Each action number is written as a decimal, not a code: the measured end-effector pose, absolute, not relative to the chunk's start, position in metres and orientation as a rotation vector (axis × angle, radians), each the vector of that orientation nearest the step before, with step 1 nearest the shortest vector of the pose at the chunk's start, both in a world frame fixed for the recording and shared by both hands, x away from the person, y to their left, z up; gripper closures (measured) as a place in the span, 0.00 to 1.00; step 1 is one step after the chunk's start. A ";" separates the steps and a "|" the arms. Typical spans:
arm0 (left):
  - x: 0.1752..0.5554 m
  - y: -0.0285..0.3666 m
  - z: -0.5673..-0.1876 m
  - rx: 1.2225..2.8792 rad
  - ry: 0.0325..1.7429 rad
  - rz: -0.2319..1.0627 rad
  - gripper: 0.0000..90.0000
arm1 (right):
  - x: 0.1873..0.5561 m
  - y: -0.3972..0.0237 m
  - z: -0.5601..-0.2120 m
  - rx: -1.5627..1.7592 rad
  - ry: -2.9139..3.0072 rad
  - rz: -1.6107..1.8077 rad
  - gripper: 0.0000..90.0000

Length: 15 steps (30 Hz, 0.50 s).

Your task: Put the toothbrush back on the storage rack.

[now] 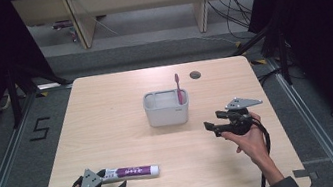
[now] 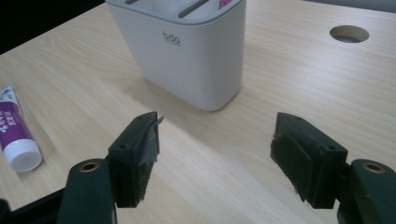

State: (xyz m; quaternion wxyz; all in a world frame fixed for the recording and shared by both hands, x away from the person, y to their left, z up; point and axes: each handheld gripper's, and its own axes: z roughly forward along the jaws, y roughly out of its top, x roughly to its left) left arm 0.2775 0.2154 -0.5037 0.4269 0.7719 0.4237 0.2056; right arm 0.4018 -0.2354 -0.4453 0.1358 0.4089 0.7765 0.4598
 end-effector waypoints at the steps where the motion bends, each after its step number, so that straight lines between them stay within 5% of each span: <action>1: 0.278 0.216 -0.504 1.927 1.057 0.512 0.18 | 0.400 -0.236 -0.445 1.179 2.249 1.313 0.36; 15: 0.279 0.213 -0.504 1.934 1.057 0.511 0.18 | 0.382 -0.239 -0.455 1.162 2.263 1.299 0.34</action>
